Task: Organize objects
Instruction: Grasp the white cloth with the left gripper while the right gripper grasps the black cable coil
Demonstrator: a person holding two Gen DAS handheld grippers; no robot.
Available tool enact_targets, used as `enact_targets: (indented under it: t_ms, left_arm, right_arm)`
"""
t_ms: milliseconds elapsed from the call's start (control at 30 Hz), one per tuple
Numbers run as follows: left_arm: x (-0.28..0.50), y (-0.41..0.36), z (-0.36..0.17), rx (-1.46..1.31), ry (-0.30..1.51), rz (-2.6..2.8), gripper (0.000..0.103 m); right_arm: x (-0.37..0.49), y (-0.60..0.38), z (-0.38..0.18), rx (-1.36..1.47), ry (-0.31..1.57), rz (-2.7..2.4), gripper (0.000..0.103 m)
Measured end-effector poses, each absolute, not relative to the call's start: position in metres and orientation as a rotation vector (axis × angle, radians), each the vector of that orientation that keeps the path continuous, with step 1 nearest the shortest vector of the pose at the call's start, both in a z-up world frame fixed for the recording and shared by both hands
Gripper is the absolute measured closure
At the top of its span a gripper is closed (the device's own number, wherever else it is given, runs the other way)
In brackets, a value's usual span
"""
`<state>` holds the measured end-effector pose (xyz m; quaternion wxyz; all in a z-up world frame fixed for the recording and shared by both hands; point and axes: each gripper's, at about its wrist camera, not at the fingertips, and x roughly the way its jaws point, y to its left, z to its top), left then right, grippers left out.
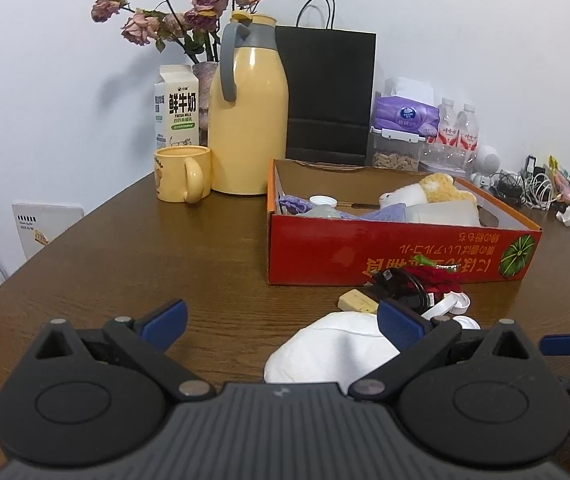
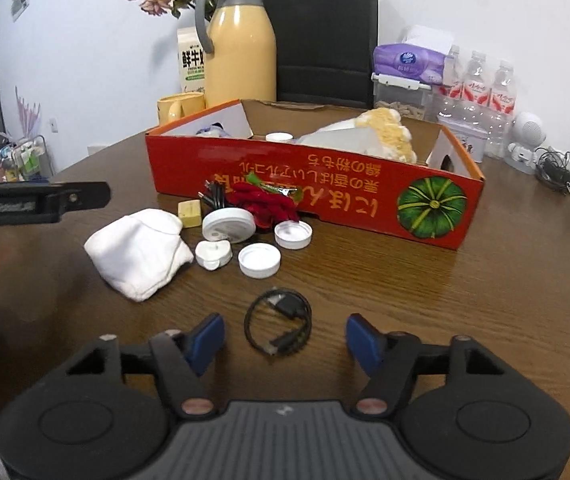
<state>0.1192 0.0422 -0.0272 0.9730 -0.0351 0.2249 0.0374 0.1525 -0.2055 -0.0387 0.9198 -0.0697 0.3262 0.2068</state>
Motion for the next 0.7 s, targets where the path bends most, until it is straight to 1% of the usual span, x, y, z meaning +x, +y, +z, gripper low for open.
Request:
enact_targets:
  t_ms: [33,67,133,167,200,233,500,700]
  left_arm:
    - [0.119,0.043,-0.028,-0.075,0.454,0.076,0.000]
    - [0.119,0.044,-0.028,-0.078,0.455,0.075,0.000]
    - [0.120,0.045,-0.029,-0.084,0.461,0.070,0.000]
    - [0.121,0.045,-0.029,-0.085,0.465,0.067,0.000]
    - [0.122,0.045,-0.030,-0.085,0.469,0.065,0.000]
    - [0.122,0.045,-0.031,-0.086,0.474,0.063,0.000]
    - [0.126,0.044,-0.033,-0.083,0.497,0.068,0.000]
    - [0.130,0.041,-0.035,-0.068,0.517,0.075,0.000]
  right_arm:
    - [0.157,-0.204,-0.040,-0.143,0.679,0.425,0.045]
    - [0.159,-0.202,-0.040,-0.139,0.680,0.428,0.046]
    - [0.163,-0.201,-0.040,-0.136,0.680,0.430,0.052]
    - [0.164,-0.200,-0.040,-0.134,0.677,0.431,0.054]
    - [0.164,-0.200,-0.041,-0.135,0.672,0.434,0.058]
    - [0.163,-0.199,-0.041,-0.137,0.668,0.439,0.065]
    - [0.157,-0.198,-0.043,-0.150,0.629,0.428,0.069]
    - [0.157,-0.203,-0.042,-0.128,0.617,0.413,0.070]
